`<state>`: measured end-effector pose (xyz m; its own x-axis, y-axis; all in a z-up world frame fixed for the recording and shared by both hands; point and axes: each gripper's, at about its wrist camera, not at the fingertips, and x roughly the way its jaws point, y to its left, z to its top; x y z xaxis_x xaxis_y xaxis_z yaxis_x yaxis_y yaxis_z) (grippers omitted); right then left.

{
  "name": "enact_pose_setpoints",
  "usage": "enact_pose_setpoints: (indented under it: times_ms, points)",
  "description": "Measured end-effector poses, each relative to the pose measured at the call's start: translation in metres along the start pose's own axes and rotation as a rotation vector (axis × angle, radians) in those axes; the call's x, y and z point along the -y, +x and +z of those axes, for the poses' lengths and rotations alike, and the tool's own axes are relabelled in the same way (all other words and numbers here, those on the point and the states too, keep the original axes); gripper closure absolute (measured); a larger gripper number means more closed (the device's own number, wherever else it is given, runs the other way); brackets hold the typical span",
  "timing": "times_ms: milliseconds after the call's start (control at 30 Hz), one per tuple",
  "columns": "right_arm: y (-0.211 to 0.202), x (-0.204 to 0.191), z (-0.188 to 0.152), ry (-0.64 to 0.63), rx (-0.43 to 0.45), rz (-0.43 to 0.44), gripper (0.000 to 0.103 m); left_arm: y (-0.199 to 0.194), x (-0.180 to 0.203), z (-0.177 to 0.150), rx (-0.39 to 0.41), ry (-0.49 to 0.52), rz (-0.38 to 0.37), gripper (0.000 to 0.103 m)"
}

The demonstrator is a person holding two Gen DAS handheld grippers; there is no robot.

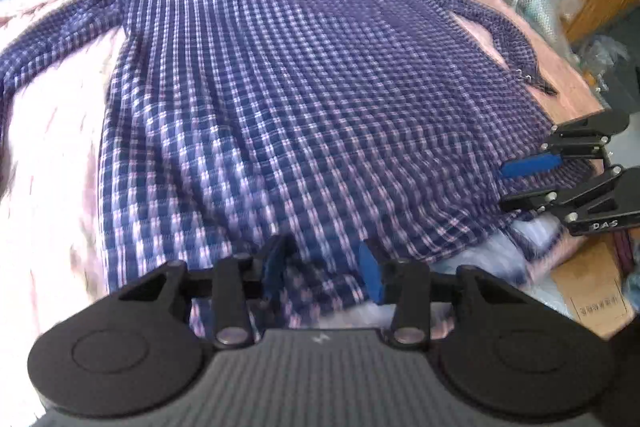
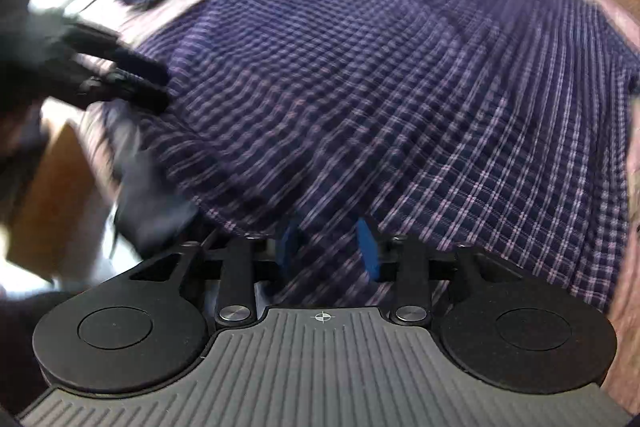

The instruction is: Fold clothes

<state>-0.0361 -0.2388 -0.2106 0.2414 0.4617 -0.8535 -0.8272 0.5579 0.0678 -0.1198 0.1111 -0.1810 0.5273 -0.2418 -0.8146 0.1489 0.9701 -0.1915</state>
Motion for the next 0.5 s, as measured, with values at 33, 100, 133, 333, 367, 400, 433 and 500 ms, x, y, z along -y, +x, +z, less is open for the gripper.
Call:
enact_pose_setpoints:
  times_ms: [33, 100, 133, 333, 367, 400, 433, 500]
  points:
    - [-0.004, -0.005, -0.005, -0.022, -0.017, 0.013, 0.062, -0.006, -0.002, -0.005, -0.011, -0.016, -0.014, 0.06]
    - [-0.013, -0.015, -0.016, -0.065, -0.051, 0.04, 0.053, -0.023, -0.01, -0.007, -0.04, -0.074, -0.044, 0.064]
    - [-0.015, -0.013, -0.014, -0.078, -0.079, 0.06, 0.051, -0.034, -0.019, -0.005, -0.025, -0.111, -0.052, 0.064]
    - [-0.026, 0.013, 0.05, -0.002, -0.035, 0.063, 0.054, -0.095, -0.141, -0.004, 0.18, -0.406, 0.413, 0.022]
    - [-0.019, 0.011, 0.071, 0.003, -0.015, 0.068, 0.054, -0.095, -0.167, -0.004, 0.176, -0.469, 0.467, 0.022]
    - [-0.012, 0.009, 0.091, 0.007, 0.005, 0.074, 0.051, -0.095, -0.193, -0.004, 0.171, -0.532, 0.522, 0.023]
    - [-0.005, 0.007, 0.112, 0.011, 0.024, 0.08, 0.05, -0.095, -0.216, -0.004, 0.166, -0.579, 0.57, 0.023]
    - [0.017, -0.004, 0.157, 0.022, 0.036, 0.102, 0.046, -0.089, -0.244, -0.002, 0.151, -0.578, 0.623, 0.023]
